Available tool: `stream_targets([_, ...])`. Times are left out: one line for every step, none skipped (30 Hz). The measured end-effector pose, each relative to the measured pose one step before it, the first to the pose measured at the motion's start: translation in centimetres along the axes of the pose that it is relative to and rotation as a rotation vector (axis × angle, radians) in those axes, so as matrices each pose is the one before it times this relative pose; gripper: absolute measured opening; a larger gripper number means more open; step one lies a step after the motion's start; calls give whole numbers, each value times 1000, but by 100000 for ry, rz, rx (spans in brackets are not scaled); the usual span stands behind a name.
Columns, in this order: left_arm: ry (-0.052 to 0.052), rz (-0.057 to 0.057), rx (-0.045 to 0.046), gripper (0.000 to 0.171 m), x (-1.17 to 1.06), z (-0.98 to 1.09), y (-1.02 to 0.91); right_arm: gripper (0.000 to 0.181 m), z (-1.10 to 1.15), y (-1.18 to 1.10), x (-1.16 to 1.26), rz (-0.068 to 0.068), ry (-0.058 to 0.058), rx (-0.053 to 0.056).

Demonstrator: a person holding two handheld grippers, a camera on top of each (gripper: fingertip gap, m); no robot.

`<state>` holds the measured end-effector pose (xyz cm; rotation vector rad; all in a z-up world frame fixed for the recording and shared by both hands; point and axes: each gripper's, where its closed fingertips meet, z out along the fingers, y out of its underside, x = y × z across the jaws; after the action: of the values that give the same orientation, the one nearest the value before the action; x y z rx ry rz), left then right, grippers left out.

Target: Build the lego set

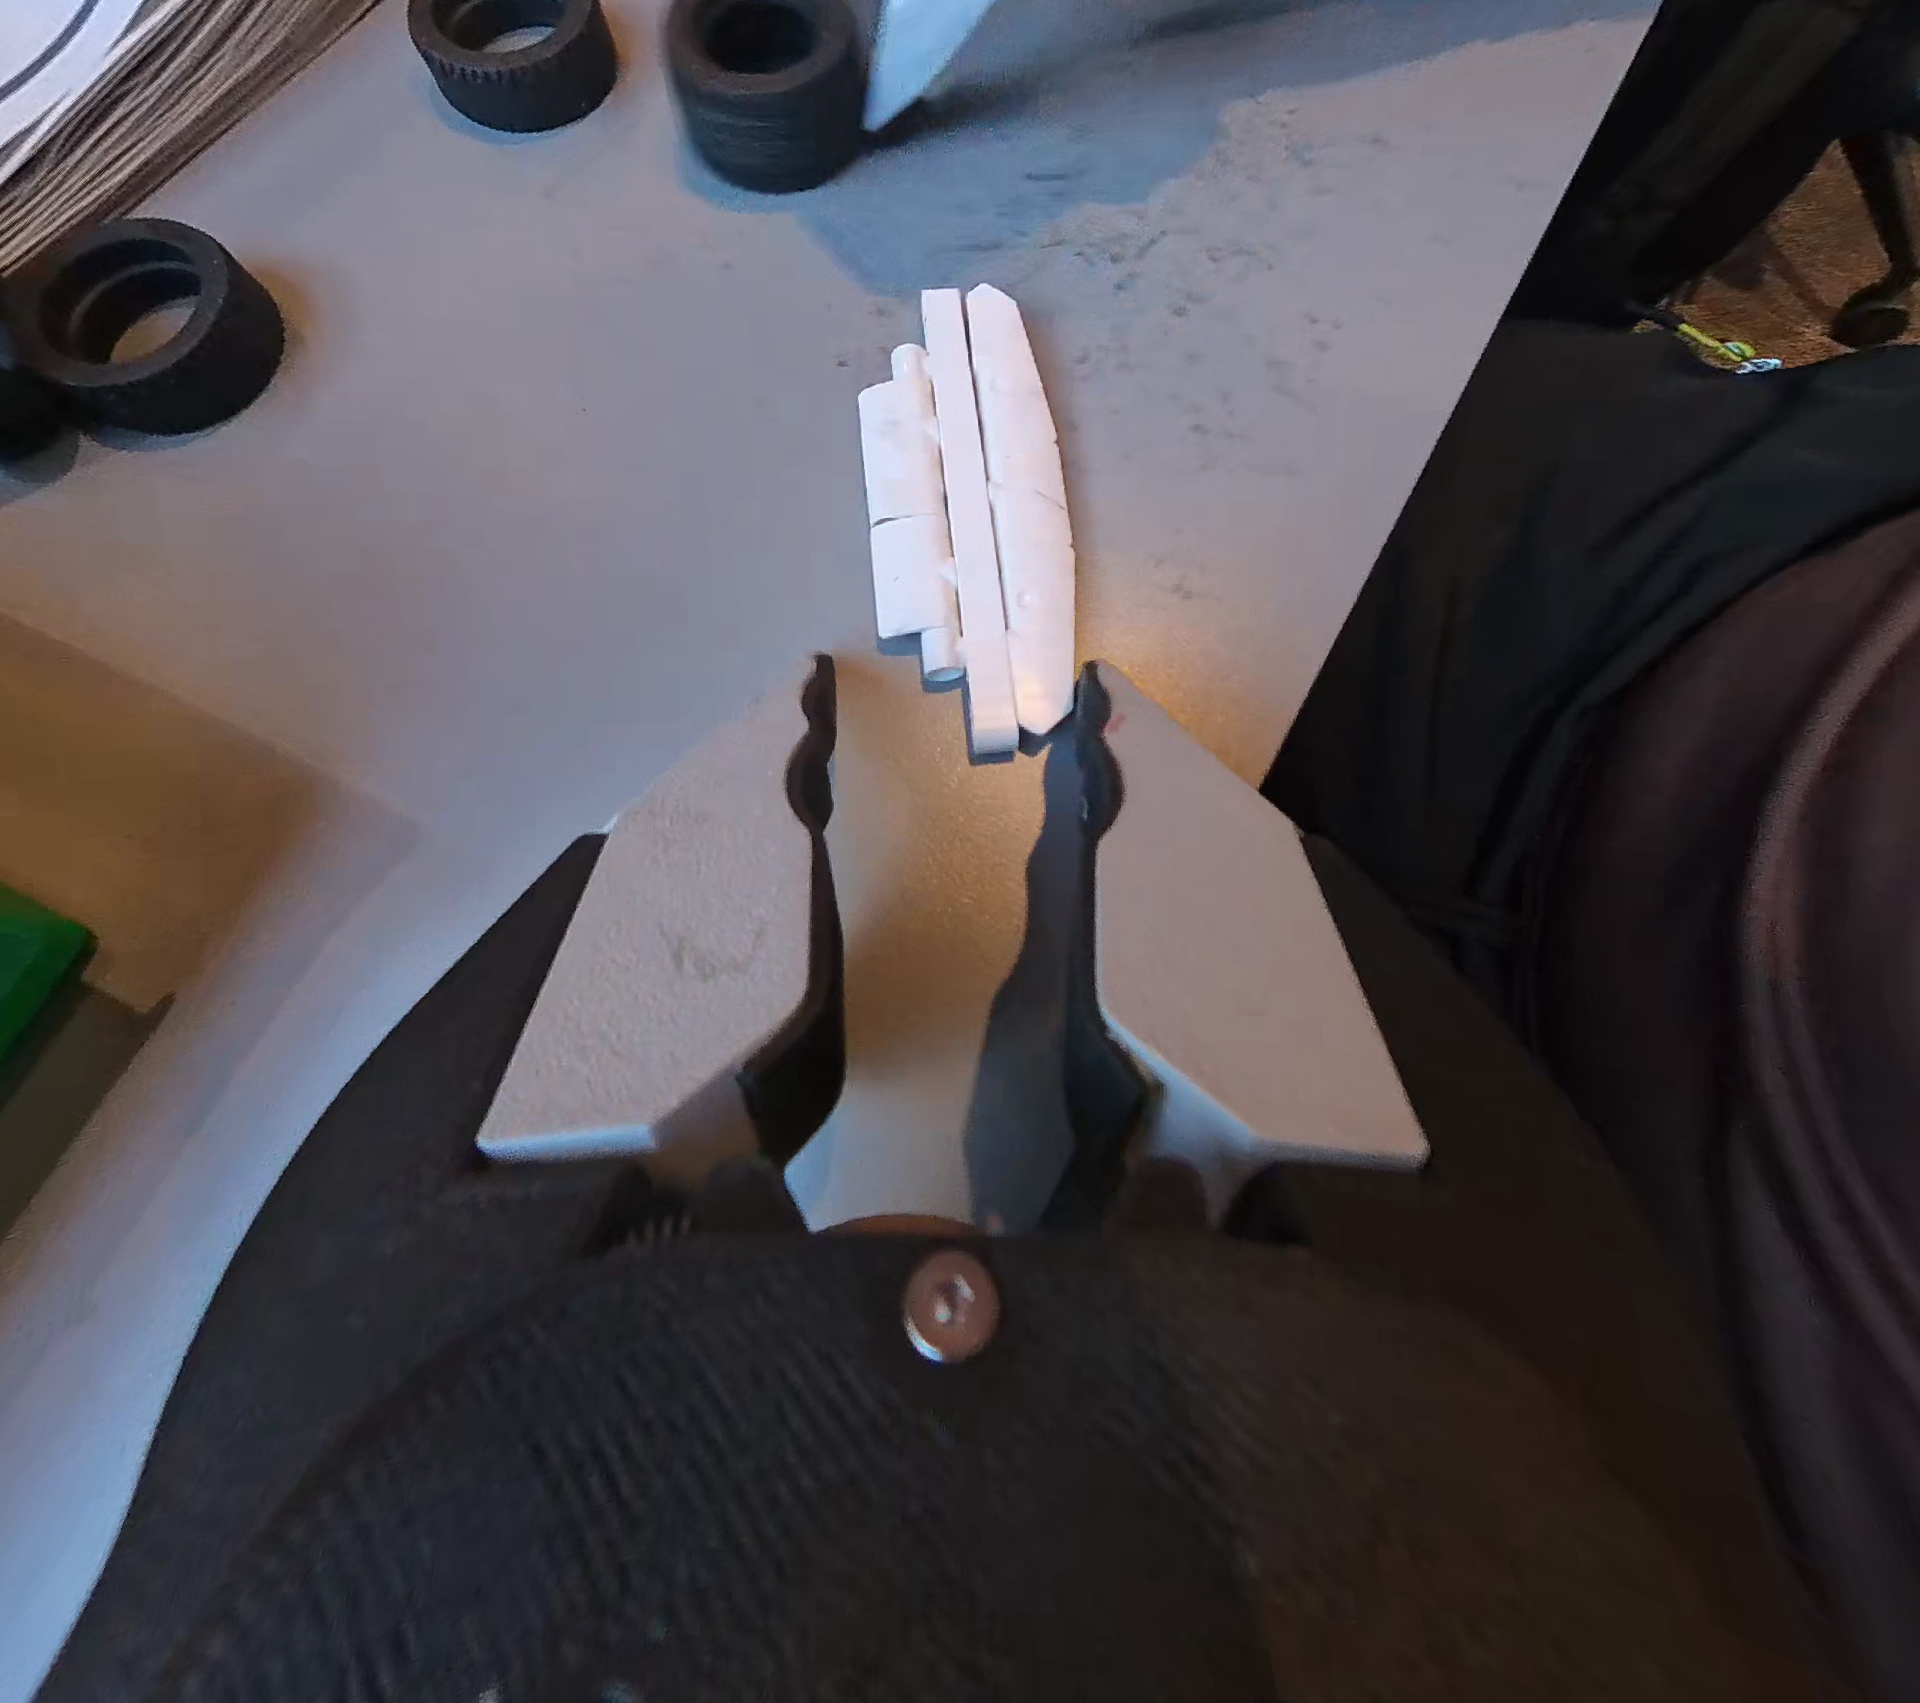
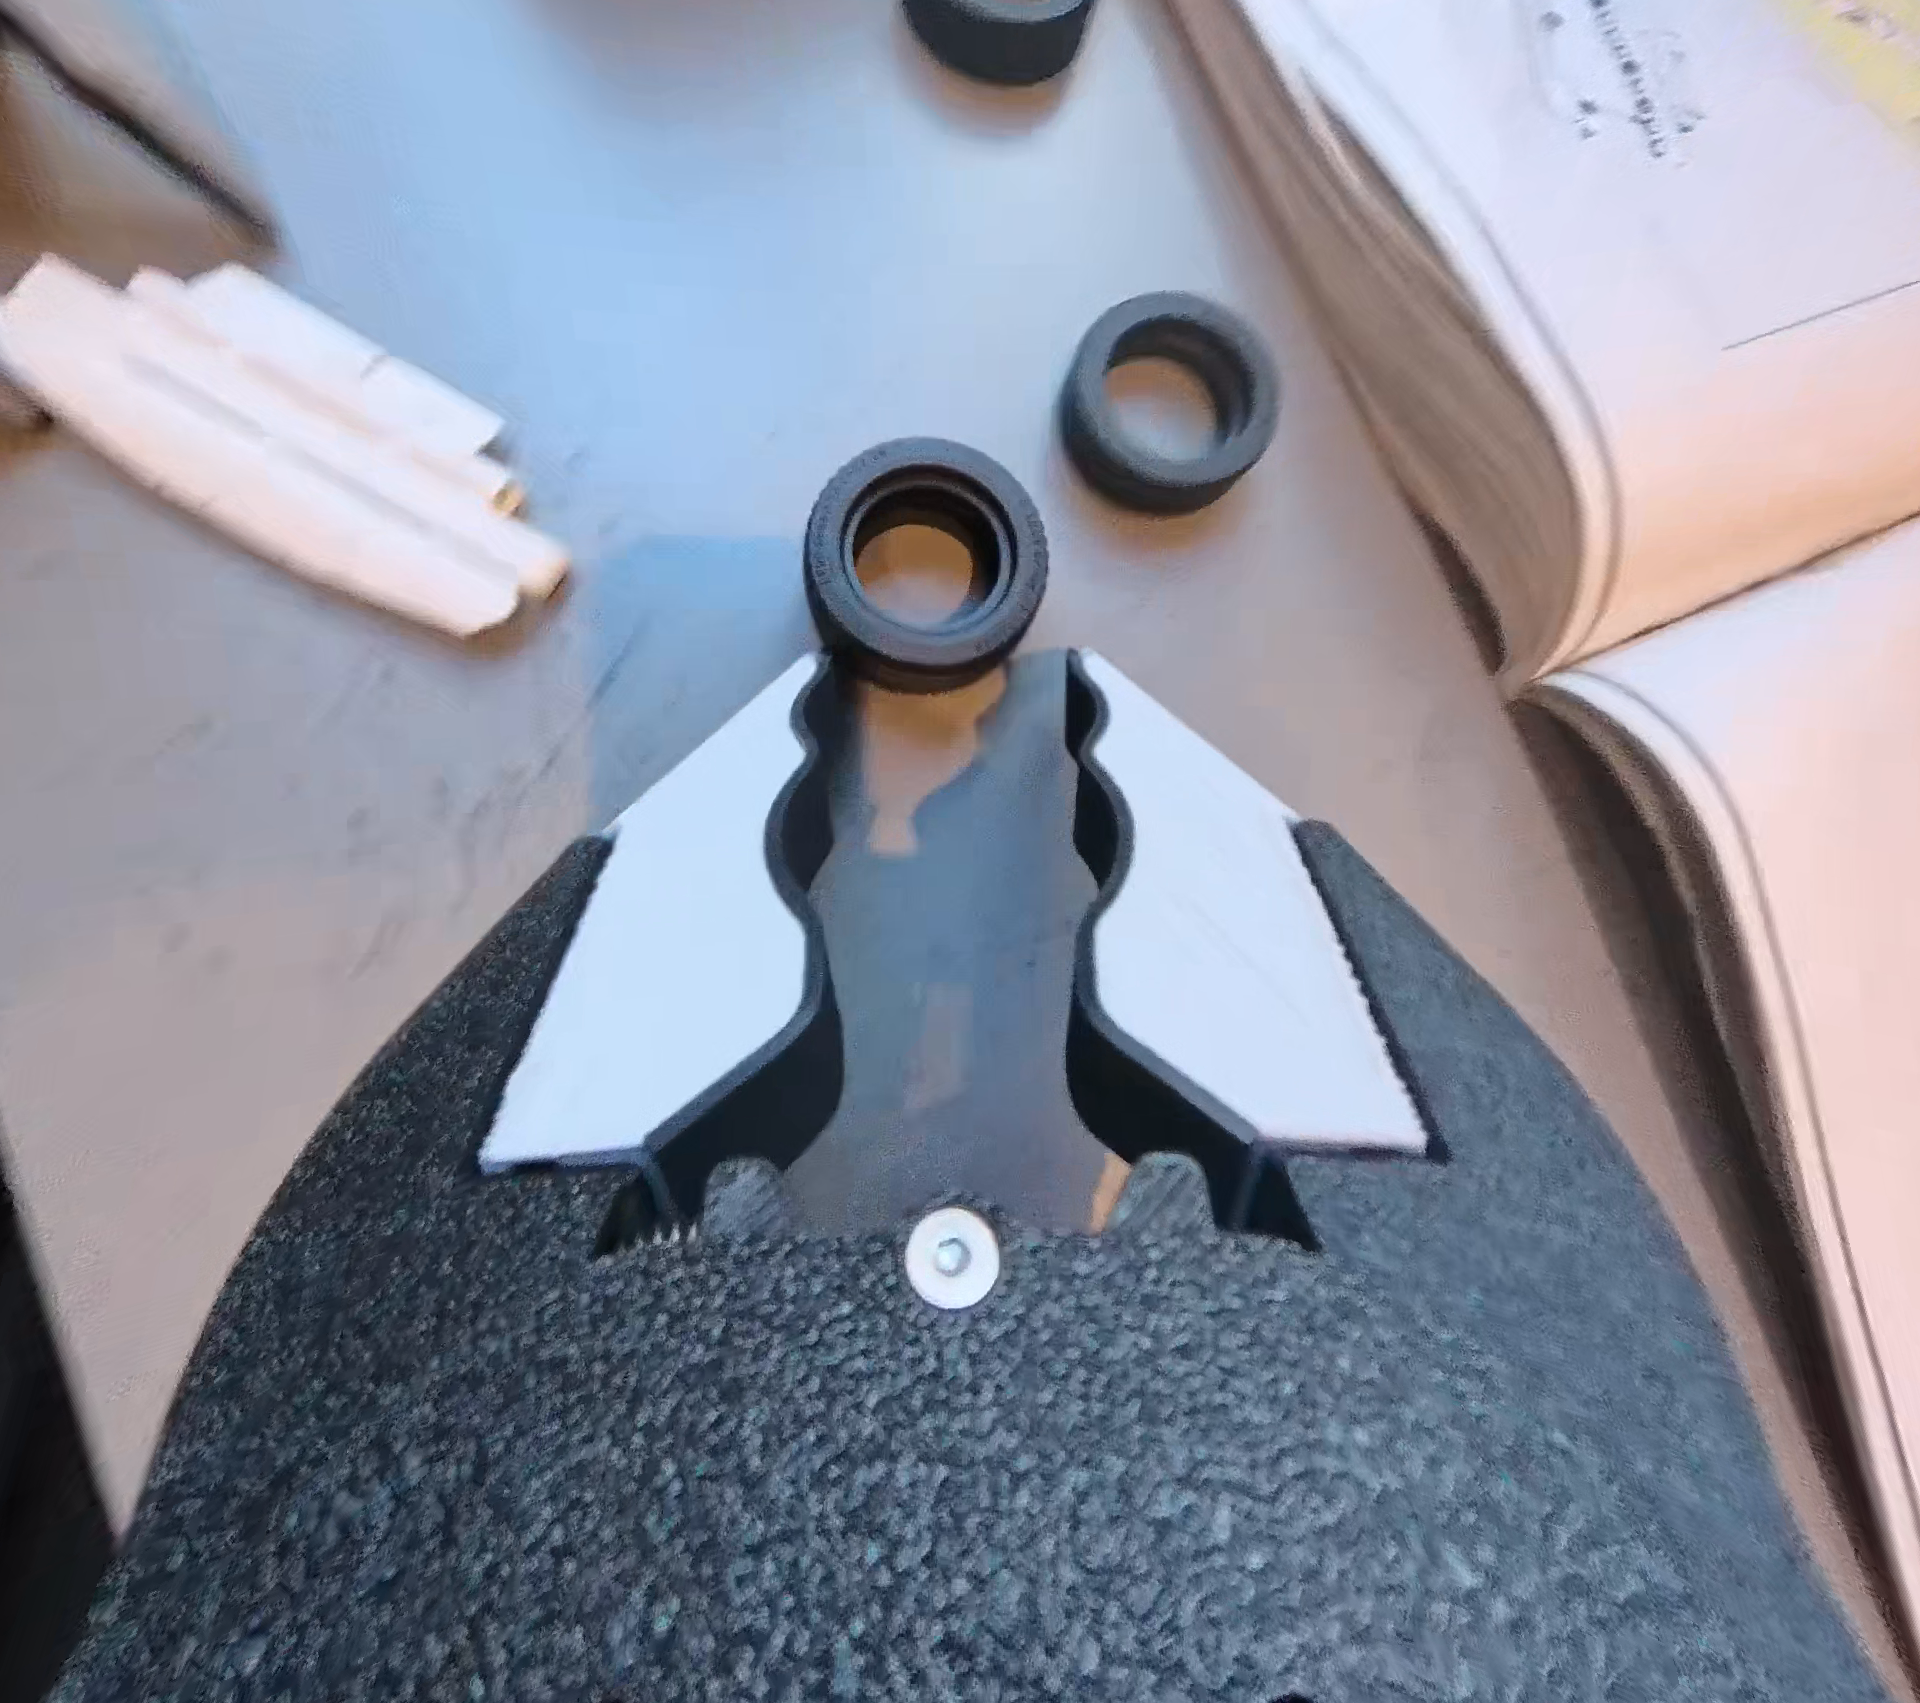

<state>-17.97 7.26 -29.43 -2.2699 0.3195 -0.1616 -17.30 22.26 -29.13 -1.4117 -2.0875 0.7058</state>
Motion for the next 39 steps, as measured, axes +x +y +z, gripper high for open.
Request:
stream_targets([472, -22, 13, 45, 39, -12, -4, 43, 486, -420, 863, 1690, 2279, 731])
stream_targets([703, 16, 84, 46, 65, -24, 0, 47, 418, -292, 788, 288, 2933, 1007])
stream_targets([1456, 302, 116, 49, 190, -45, 16, 46, 273, -280, 330, 398, 808, 1794])
stream_targets([1740, 528, 115, 54, 244, -32, 19, 47, 169, -106, 38, 726, -231, 1501])
stream_targets([813, 604, 81, 56, 128, -20, 27, 46, -23, 6, -16, 184, 26, 1345])
stream_targets([415, 549, 35, 56, 98, -1, 14, 48, -288, -180, 35, -336, 735, 2377])
stream_targets([-333, 612, -180, 56, 20, 40, 11, 47, -464, -430, 8, -411, 822, 4038])
stream_targets([-1081, 755, -240, 56, -52, 62, 9, 46, -529, -537, 22, 43, 953, 4604])
stream_targets([-866, 452, -76, 55, -21, 54, -40, 45, -500, -524, 25, 610, 745, 3941])
stream_targets([-161, -376, 29, 55, 12, 76, -68, 46, -452, -534, -26, 666, 337, 3393])
stream_targets([-292, -252, 20, 55, -21, 66, -59, 47, -419, -552, -23, 96, 362, 3431])
stream_targets([-231, -172, 9, 54, -5, 60, -53, 47, -369, -591, -49, -552, 196, 3569])
stream_targets([-347, -397, -8, 54, -21, 65, -69, 47, -319, -580, -89, -787, -96, 3424])
stream_targets([-768, -457, 31, 52, -31, 117, -103, 47, -253, -551, -84, -895, -151, 3222])
stream_targets([-1159, -832, 40, 48, -73, 170, -164, 49, -194, -532, -81, -1284, -155, 3239])
stream_targets([-1274, -1502, -131, 42, -128, 193, -184, 51, -134, -481, -81, -1690, 43, 3110])
stream_targets([-1014, -1587, -379, 36, -147, 210, -194, 51, -92, -331, -72, -1686, 194, 2188])
stream_targets([-367, -1511, -578, 36, -110, 225, -209, 51, -81, -183, -64, -1476, 214, 1226])
stream_targets([-546, -2086, -386, 36, -176, 282, -282, 51, -95, -145, -16, -1522, 610, 958])
stream_targets([-192, -1851, -270, 36, -129, 344, -339, 51, -151, -155, 67, -1706, 1419, 855])
stream_targets([472, -1390, -423, 36, 9, 369, -365, 51, -220, -160, 93, -1704, 1808, 661])
stream_targets([1025, -922, -604, 36, 171, 353, -334, 51, -320, -244, -4, -1250, 1566, 642])
stream_targets([1695, 526, -948, 36, 350, 349, -305, 51, -453, -305, -169, -191, 896, 606])
stream_targets([1234, 2174, -949, 36, 336, 394, -292, 50, -564, -345, -422, 591, -169, 934])
stream_targets([-494, 2061, -479, 36, 99, 443, -343, 50, -668, -261, -633, 982, -1049, 922])
stream_targets([-666, 1651, -276, 36, 97, 468, -365, 49, -778, -125, -649, 1230, -923, 287])
stream_targets([-15, 1643, -184, 36, 218, 435, -360, 49, -920, -76, -574, 1095, -458, 0])
stream_targets([-439, 1186, -274, 40, 165, 364, -307, 49, -1081, -71, -416, 976, 184, 93])
stream_targets([-1696, 512, -159, 50, 24, 297, -246, 50, -1223, -64, -203, 1241, 1288, 209])
stream_targets([-1565, 228, 312, 57, 57, 176, -196, 52, -1294, -33, -46, 1766, 1806, 445])
stream_targets([-1448, 661, 1260, 62, 82, -3, -265, 55, -1325, 12, 24, 2394, 1679, 682])
stream_targets([-1764, 1088, 2683, 69, 11, -195, -382, 59, -1316, 114, 125, 2939, 1816, 724])
stream_targets([-2133, 840, 3781, 73, -137, -330, -472, 63, -1272, 194, 191, 3115, 1840, 730])
stream_targets([-2272, -201, 4109, 76, -265, -422, -477, 65, -1189, 243, 144, 3070, 1375, 788])
stream_targets([-1559, -697, 4733, 80, -191, -474, -561, 66, -1053, 245, 126, 2725, 1081, 966])
stream_targets([-1450, -760, 5107, 79, -164, -555, -609, 68, -916, 200, 158, 2074, 1172, 940])
stream_targets([-1863, -467, 4795, 76, -237, -545, -598, 68, -758, 107, 255, 1355, 1353, 631])
stream_targets([-1740, 136, 3912, 74, -200, -434, -501, 68, -627, -38, 349, 583, 1555, 651])
stream_targets([-1996, 677, 2698, 73, -228, -242, -341, 68, -534, -259, 470, -99, 1898, 1258])
